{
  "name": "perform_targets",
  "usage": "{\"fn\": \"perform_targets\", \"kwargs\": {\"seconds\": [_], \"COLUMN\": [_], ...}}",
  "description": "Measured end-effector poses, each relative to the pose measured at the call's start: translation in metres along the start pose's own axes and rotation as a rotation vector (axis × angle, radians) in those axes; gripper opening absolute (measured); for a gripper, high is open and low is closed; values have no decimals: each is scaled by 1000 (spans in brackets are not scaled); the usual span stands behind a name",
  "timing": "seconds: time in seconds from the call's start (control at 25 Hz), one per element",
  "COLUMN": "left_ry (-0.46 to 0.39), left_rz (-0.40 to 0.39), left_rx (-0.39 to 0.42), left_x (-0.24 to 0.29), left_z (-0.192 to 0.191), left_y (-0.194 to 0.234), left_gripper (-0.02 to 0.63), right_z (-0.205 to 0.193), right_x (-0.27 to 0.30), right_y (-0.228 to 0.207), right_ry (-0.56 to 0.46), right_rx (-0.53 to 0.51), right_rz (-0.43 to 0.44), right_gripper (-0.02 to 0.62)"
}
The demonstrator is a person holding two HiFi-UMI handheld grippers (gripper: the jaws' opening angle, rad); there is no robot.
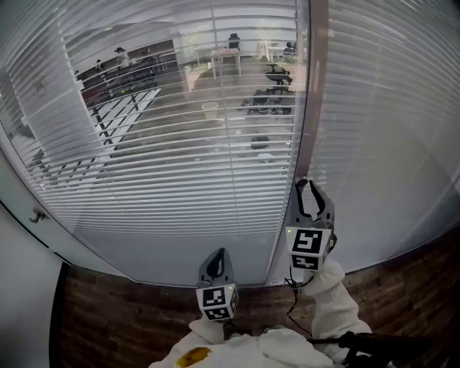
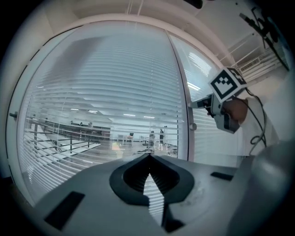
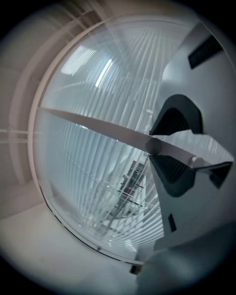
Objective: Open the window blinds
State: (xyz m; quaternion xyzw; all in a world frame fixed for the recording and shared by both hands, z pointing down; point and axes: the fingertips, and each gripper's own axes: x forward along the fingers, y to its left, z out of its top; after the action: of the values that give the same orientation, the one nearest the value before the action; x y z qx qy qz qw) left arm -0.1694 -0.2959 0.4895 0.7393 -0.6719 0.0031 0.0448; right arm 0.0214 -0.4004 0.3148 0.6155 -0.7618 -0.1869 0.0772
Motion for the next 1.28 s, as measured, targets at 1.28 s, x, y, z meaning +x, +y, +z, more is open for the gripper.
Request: {"fn": "perform_targets", "kwargs": {"seconds": [1.28], "left_ry": [1], "left_rz": [59], "left_rx": [-111], "left_x": [-56], "left_z": [10], "left_y": [-5], "left_gripper": [0], "right_z": [-65], "right_x": [-101], "right_y": [179], "right_ry": [97], "right_rx": [471], "right_rz": [566], "right_gripper": [11]}}
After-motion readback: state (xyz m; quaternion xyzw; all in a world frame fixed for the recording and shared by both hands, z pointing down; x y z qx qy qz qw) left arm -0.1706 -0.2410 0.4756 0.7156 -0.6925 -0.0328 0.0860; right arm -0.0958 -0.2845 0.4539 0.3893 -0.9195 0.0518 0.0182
